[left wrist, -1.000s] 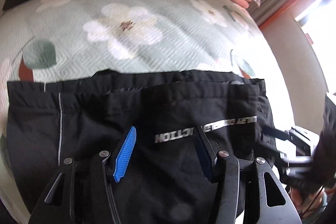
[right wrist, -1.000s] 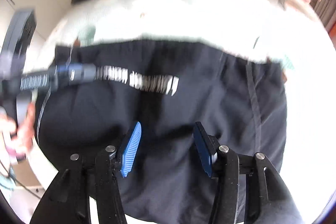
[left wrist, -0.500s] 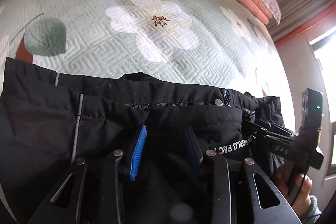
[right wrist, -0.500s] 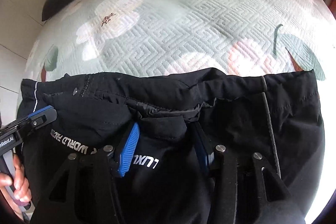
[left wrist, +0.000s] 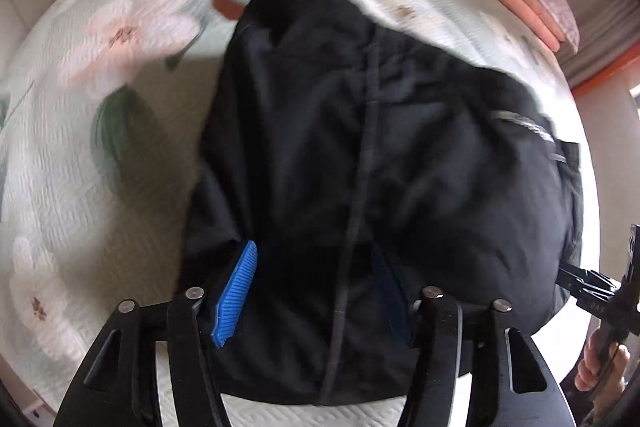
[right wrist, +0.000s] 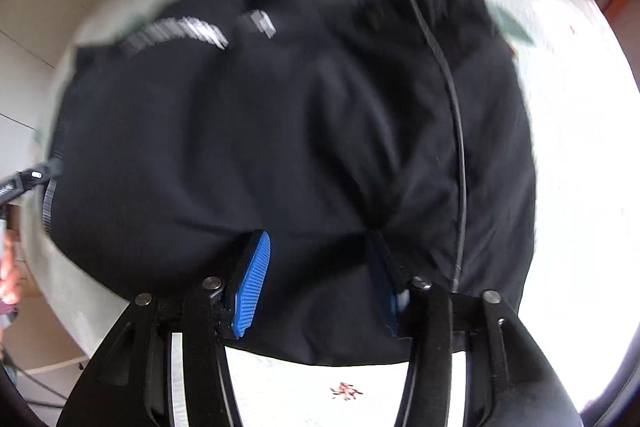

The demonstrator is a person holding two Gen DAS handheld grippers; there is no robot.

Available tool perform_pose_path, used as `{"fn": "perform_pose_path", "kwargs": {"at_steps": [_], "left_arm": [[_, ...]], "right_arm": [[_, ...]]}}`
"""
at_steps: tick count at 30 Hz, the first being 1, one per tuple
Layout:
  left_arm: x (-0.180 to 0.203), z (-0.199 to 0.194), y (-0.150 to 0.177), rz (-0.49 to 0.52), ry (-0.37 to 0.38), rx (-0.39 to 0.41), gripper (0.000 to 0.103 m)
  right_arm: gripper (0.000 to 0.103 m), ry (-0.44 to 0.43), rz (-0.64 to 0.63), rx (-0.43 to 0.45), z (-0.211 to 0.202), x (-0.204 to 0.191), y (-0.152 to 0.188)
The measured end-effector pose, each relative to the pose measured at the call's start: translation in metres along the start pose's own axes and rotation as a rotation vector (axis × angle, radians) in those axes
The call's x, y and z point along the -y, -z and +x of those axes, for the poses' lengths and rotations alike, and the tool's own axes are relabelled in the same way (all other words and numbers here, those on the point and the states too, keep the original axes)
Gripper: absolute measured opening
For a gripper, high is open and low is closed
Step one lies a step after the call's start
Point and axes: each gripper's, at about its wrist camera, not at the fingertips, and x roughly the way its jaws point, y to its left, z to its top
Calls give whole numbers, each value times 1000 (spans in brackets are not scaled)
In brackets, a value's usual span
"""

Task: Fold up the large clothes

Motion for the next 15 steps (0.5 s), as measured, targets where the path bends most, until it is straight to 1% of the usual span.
{"fn": "perform_pose_path", "kwargs": {"at_steps": [1,2,5,6,8,9,10,12,14,15], "left_arm": [[-9,7,0,-17,3,12,86],[-15,12,-2,-35,-13,12,103],[-35,20,-8,-115,73,-26,103],[-33,15,-8,-100,70,-18,103],[-27,3,-7,-51,35,-1,99],[-25,-6,-8,-33,25,9,97],[-24,-12,-9,-30,33,16,97],[-26,-30,-15,-32,62,44,97],[-32,-45,-25,-38,89,71,97],[-36,-51,-30,-39,104,81,97]], "right_arm": [[48,-10,14,2,6,2,-3],[48,-15,26,4,8,3,-6],[48,-19,34,-11,5,4,-9],[48,-18,25,-15,3,4,-9],[48,-11,-9,-16,-7,0,-11],[51,-3,-24,-11,-14,-1,-11],[52,3,-36,-5,-21,-2,-11],[54,8,-60,34,-41,-2,-11],[62,24,-71,90,-67,7,-9],[69,31,-73,117,-79,13,-12]]}}
